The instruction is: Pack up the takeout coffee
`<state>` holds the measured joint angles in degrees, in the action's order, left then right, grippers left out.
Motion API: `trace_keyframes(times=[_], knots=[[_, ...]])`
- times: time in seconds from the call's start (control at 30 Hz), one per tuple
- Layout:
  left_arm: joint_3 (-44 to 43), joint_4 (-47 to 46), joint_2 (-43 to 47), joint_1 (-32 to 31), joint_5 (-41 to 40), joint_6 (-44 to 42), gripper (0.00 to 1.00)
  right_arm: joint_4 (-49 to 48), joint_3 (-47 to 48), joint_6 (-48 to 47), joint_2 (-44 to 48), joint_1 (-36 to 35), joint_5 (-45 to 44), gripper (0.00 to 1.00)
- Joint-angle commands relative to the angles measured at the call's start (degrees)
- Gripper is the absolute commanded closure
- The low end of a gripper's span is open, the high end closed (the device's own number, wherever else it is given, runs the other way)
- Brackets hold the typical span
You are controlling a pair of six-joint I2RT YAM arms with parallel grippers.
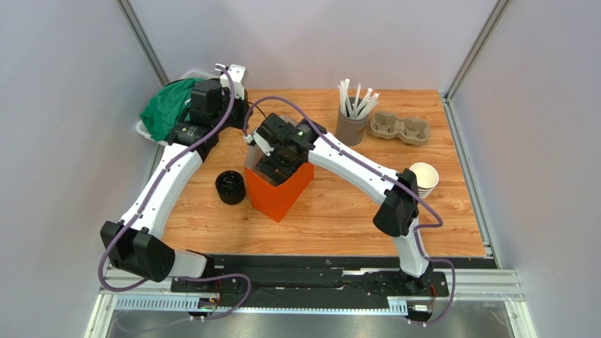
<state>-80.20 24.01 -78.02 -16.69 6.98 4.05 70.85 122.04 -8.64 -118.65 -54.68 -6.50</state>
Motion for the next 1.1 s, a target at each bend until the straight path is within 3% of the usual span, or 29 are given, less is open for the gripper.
trace_keyframes(times=[0.0,0.23,0.63,0.87,1.07], knots=[[-2.06,-2.57,-0.12,0.25,1.45,0.69,0.92,-5.54,3.12,-1.55,5.96,-0.17,-0.70,0.11],[-1.71,-2.39,-0.29,0.25,2.42,0.95,0.87,-17.04,-0.48,-1.72,11.15,-0.08,-6.49,0.04],[-1.89,-2.13,-1.61,0.25,3.74,1.04,0.71,-23.90,-0.83,-2.34,14.41,-0.08,-11.25,0.01],[-3.03,-1.16,-2.40,0.25,4.97,0.69,0.66,-24.36,3.28,-9.71,20.82,0.18,-8.45,0.01],[-3.55,-0.63,-2.66,0.25,5.59,0.60,0.66,-17.59,0.76,-14.55,27.76,2.47,2.01,0.04]])
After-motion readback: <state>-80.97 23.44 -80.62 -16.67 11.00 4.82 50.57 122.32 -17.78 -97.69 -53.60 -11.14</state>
